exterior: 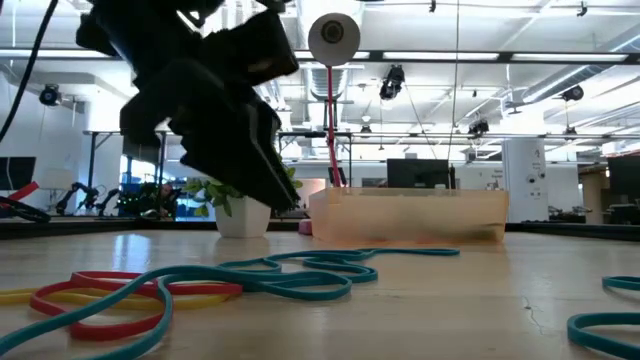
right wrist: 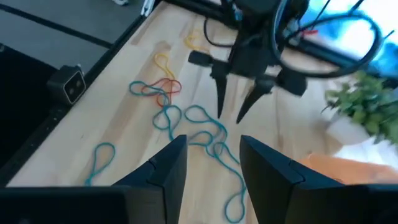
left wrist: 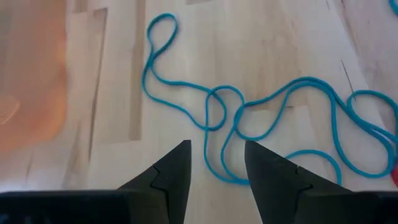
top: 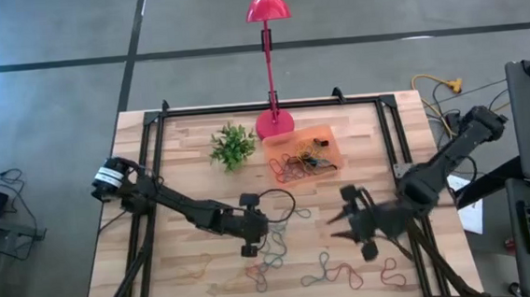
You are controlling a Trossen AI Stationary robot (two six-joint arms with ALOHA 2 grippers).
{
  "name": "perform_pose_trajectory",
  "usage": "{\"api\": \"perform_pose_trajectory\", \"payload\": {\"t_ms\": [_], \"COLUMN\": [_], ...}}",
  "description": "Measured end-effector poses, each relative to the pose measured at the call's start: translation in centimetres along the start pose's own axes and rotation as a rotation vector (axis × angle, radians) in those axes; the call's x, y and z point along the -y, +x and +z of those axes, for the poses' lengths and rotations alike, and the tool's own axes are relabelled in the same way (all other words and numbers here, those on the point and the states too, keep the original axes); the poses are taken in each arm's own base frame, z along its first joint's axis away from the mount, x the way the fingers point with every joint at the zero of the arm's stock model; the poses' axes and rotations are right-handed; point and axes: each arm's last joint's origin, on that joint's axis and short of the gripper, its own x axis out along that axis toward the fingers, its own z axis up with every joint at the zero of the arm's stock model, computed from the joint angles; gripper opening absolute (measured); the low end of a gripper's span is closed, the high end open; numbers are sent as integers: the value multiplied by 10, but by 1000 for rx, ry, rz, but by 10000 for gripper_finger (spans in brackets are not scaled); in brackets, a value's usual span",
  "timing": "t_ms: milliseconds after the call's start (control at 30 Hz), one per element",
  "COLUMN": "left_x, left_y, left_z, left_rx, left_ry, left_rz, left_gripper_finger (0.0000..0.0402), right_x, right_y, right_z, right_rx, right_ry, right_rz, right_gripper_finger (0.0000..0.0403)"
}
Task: Pick and place rubber bands into bin
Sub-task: Put the blue rubberband into the orange container
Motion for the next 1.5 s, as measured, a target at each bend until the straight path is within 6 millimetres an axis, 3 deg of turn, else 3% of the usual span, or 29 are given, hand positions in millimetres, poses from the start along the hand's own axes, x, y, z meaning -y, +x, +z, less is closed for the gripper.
{"api": "perform_pose_trajectory", "payload": {"t_ms": [167,400,867,1267,1500], "left_x": [5,7,-11,-19,-25], "left_y": [16,31,49,86,91], "left_z": [-5,-7,-6,-30,-35], "left_rx": [-39,-65,-35,-148,-175], "left_ry": [53,87,50,-61,-165], "left_rz": [-17,-9,22,30,-18], "left_gripper_finger": [134,134,134,134,133], "right_x": [-33,-53,-55,-55,-55], "right_y": [-6,-10,-10,-10,-10], "right_z": [-7,-12,-11,-10,-11], "right_rx": [47,73,92,95,90], "right_ry": [-60,-64,10,13,6], "right_rz": [-76,-113,-106,-105,-106], "right_gripper_finger": [131,121,100,95,97]}}
